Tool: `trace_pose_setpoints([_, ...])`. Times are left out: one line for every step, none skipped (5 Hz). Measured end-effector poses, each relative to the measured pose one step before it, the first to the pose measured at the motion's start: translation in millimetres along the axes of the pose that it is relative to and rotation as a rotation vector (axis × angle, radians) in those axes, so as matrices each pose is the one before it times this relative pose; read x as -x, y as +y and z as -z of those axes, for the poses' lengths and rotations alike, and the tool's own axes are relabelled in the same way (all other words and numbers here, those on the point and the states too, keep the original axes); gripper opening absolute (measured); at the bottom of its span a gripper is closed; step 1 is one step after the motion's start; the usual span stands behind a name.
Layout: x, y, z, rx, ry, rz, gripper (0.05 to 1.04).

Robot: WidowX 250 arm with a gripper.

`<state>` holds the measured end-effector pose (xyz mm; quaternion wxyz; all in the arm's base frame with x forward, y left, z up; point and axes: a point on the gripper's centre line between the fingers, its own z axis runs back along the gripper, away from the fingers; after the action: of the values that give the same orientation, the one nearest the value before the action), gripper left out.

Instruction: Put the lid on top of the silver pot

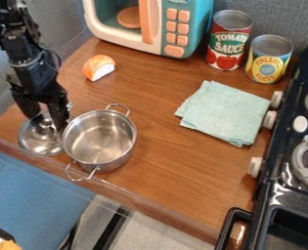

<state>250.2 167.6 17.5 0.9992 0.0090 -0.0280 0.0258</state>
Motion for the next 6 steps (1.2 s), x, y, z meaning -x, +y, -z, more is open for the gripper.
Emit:
trace_pose_setpoints([4.45,-3.93,-0.25,0.0001,-0.0018,0.0156,1.001])
trace_pose_setpoints([1.09,-3.31,-0.56,-0.0029,-0.0053,0.0091,0.95])
trace_pose_setpoints([0.7,-0.62,-0.78,-0.0041,-0.0083,-0.0057,0.678])
trace_pose_setpoints([-0.58,-1.49,-1.1,-0.0071,-0.0045,0.003,0.393])
trace_pose_setpoints([-0.15,0.2,0.01,-0.0059,0.0019,-0.0009,0.288])
trace_pose_setpoints([0.47,0.29,0.0,-0.0019,0.0029,-0.0058,0.288])
